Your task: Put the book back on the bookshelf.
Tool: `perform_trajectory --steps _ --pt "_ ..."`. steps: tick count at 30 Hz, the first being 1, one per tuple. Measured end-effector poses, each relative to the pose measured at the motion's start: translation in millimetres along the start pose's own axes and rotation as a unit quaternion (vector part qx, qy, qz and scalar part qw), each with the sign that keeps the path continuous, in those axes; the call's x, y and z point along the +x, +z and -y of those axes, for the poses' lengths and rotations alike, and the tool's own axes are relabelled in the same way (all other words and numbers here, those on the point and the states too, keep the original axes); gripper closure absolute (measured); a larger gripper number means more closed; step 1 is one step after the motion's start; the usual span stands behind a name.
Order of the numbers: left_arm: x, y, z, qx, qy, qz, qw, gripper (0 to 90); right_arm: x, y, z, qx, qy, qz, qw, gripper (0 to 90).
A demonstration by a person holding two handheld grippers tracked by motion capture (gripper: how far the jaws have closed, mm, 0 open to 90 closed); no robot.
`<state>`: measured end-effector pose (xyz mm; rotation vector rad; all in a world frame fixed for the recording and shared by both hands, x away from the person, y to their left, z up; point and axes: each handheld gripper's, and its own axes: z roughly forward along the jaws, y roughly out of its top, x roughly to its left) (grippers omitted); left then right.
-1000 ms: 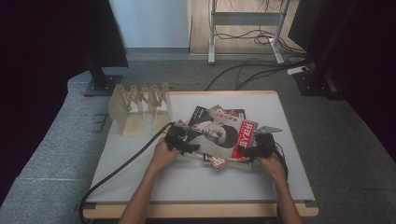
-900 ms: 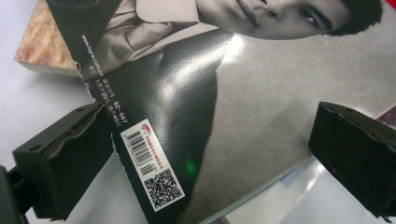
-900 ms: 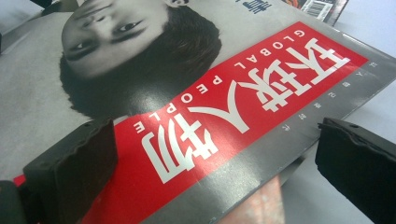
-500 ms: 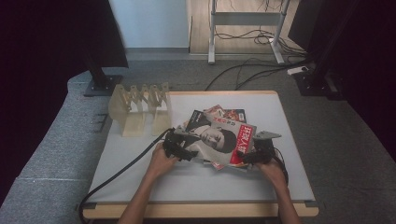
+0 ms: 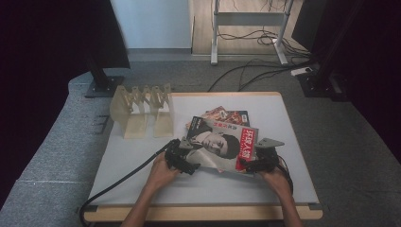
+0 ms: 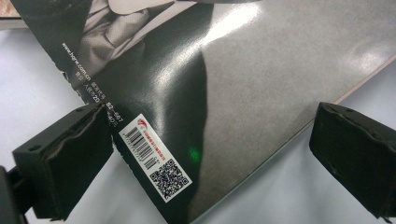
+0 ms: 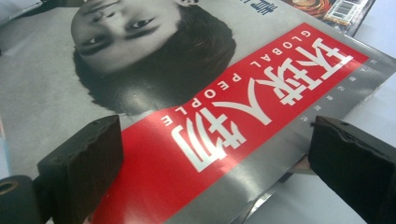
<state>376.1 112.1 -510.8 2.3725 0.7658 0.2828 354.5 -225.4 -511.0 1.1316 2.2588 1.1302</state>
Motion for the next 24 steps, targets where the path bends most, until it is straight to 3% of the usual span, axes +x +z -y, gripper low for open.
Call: perform_trajectory --steps 8,13,17,24 --pt "-10.2 -4.7 5.7 0.006 -0.001 0.002 1.0 0.0 4.6 -3.3 5.0 0.0 0.0 -0.007 1.0 1.3" --pt "-16.0 -8.6 12.6 0.002 -0.007 0.018 0.9998 0.0 8.8 -5.5 10.1 0.004 -0.003 -0.011 0.9999 0.0" --pt "-23.6 -10.3 17.9 0.001 -0.003 0.015 0.9999 0.0 11.3 -8.6 15.7 0.003 0.0 -0.021 0.9998 0.0" --pt "-37.4 -14.8 24.6 -0.005 -0.007 0.045 0.999 0.0 17.0 -15.5 23.6 0.004 -0.005 -0.029 0.9996 0.8"
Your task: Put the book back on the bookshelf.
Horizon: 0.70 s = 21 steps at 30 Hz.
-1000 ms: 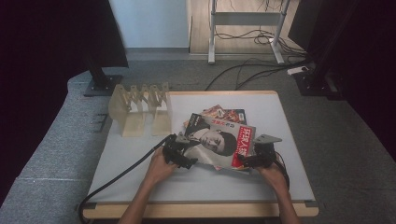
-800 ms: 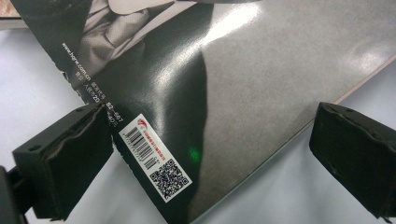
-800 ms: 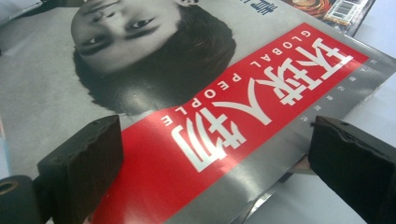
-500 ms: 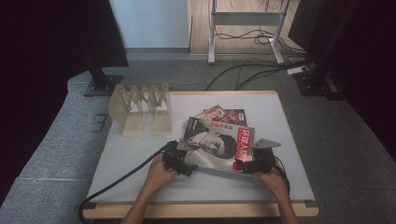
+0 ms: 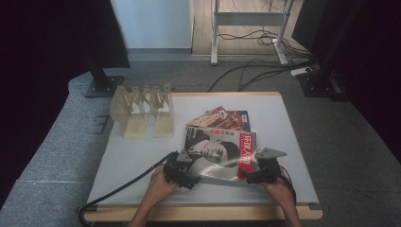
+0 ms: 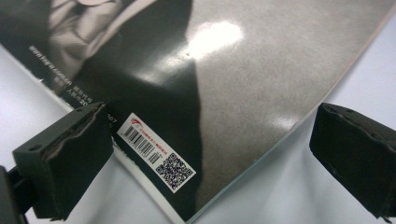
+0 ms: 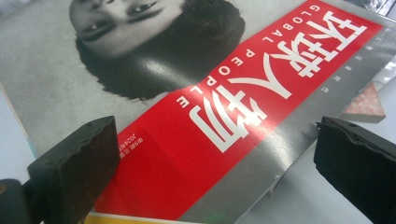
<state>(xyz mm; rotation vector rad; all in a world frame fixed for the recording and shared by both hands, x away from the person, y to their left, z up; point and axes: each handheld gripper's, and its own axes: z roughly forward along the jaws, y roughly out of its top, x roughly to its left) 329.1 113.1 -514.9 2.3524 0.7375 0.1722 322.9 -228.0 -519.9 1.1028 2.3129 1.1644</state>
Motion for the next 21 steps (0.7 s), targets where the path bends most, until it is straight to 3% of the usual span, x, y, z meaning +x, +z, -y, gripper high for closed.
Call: perform_trajectory --steps 2,3,4,6,10,15,18,21 --pt "-5.4 -2.7 0.4 -0.017 -0.006 0.043 0.9989 0.0 1.3 -1.1 1.2 -0.001 -0.001 -0.002 1.0 0.8" --pt "-8.4 -3.8 0.0 -0.029 -0.014 0.072 0.9969 3.2 1.9 -1.6 1.8 0.0 -0.003 -0.003 1.0 0.8" --pt "-9.6 -4.2 -0.5 -0.033 -0.016 0.081 0.9961 5.7 2.5 -2.1 2.1 0.001 -0.003 -0.004 1.0 1.0" --pt "-10.6 -4.5 -1.5 -0.031 -0.014 0.073 0.9967 5.4 2.5 -2.4 2.1 0.0 -0.002 -0.004 1.0 1.3" --pt "-4.9 -6.8 0.7 -0.017 -0.003 0.028 0.9995 2.8 2.3 -4.5 2.0 -0.004 -0.004 -0.005 1.0 2.1" --pt "5.5 -13.4 -1.0 -0.017 -0.001 0.011 0.9998 1.0 4.7 -10.0 1.0 -0.009 -0.001 0.006 0.9999 0.0" --pt "13.9 -17.6 -6.6 -0.027 -0.008 0.023 0.9993 0.6 8.5 -15.3 0.4 -0.013 -0.004 0.007 0.9999 0.0" --pt "21.5 -21.4 -14.6 -0.025 -0.002 0.007 0.9997 0.0 11.5 -19.8 1.3 -0.014 -0.004 0.008 0.9999 0.0"
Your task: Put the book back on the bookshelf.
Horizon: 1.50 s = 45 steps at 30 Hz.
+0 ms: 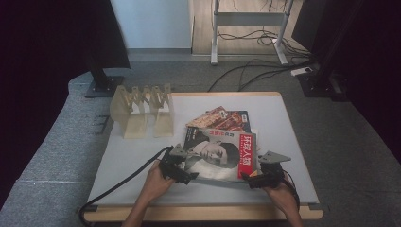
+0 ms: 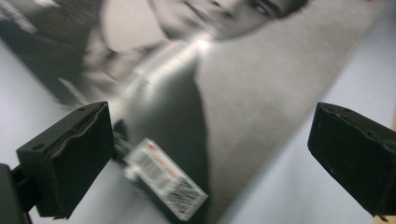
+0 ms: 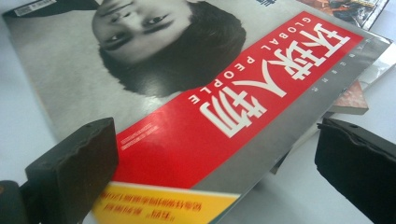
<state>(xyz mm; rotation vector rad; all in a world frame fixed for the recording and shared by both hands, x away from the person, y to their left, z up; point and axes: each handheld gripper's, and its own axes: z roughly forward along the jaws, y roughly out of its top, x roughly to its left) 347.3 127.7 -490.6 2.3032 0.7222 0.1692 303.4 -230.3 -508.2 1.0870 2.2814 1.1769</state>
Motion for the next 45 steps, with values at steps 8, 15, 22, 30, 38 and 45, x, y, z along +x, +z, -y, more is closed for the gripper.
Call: perform_trajectory --steps 8,15,22,30,38,45 --pt "23.3 -0.1 -26.8 -0.017 0.002 -0.006 0.9998 0.0 5.8 -3.4 6.9 0.004 0.007 -0.005 1.0 0.0" --pt "37.4 17.7 -45.7 -0.011 0.018 -0.001 0.9998 0.0 9.7 -3.9 11.8 0.008 0.008 -0.008 0.9999 0.0" --pt "48.6 32.5 -62.8 -0.008 0.025 -0.009 0.9996 0.0 14.1 -2.1 14.6 0.015 0.002 -0.011 0.9998 0.0" --pt "59.9 50.2 -75.3 -0.005 0.032 -0.009 0.9994 0.0 16.0 0.7 17.8 0.017 0.002 -0.01 0.9998 0.0" --pt "73.5 66.4 -80.6 -0.014 0.024 -0.013 0.9995 0.0 16.0 0.9 19.9 0.018 0.002 -0.01 0.9998 0.0" --pt "76.8 76.8 -86.1 -0.015 0.031 -0.021 0.9992 0.0 17.5 2.5 20.3 0.022 -0.005 -0.008 0.9997 0.0"
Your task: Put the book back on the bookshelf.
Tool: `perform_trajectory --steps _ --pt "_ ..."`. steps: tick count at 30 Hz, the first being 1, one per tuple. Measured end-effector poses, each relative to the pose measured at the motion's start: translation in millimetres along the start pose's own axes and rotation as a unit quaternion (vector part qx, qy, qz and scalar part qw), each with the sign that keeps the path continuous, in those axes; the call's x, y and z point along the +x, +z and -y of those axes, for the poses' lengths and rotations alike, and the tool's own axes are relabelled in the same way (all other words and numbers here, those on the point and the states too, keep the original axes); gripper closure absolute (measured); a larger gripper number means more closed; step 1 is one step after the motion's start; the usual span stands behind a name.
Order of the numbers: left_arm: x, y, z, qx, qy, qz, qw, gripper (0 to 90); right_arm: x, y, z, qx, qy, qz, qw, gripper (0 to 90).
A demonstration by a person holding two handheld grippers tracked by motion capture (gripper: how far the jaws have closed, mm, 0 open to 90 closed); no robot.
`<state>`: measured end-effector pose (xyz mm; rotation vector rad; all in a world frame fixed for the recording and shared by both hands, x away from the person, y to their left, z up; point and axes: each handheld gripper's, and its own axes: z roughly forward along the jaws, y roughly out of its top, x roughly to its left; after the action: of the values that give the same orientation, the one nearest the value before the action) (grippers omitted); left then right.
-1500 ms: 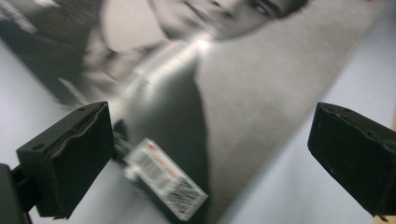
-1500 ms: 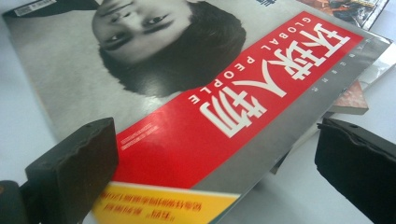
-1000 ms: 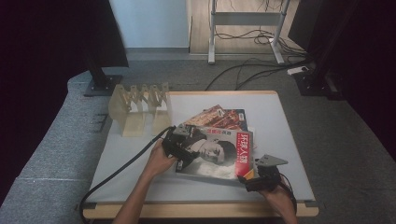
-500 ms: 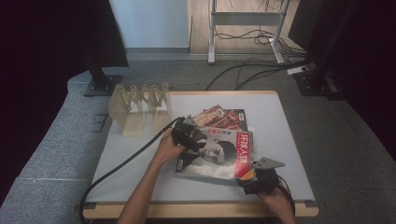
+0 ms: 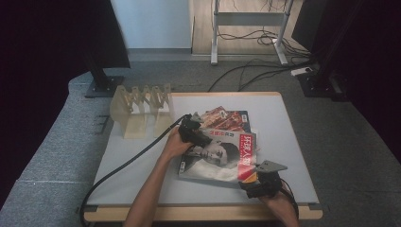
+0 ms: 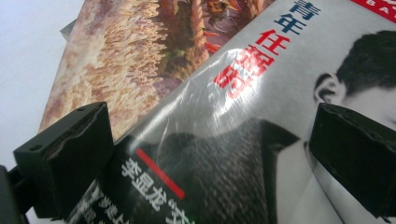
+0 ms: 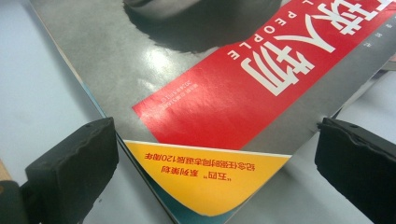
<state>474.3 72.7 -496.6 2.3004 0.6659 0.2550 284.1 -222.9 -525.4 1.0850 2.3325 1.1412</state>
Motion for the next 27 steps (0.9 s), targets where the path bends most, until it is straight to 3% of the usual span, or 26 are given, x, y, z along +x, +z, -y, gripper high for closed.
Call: perform_trajectory --steps 12,27 --pt "7.7 1.4 3.7 0.002 -0.026 0.014 0.9996 0.0 -3.1 0.6 2.6 0.001 -0.003 0.019 0.9998 0.5" --pt "-3.9 -14.9 21.1 0.003 -0.04 0.004 0.9992 0.0 -25.3 -6.7 0.8 -0.008 0.009 0.068 0.9976 2.9"
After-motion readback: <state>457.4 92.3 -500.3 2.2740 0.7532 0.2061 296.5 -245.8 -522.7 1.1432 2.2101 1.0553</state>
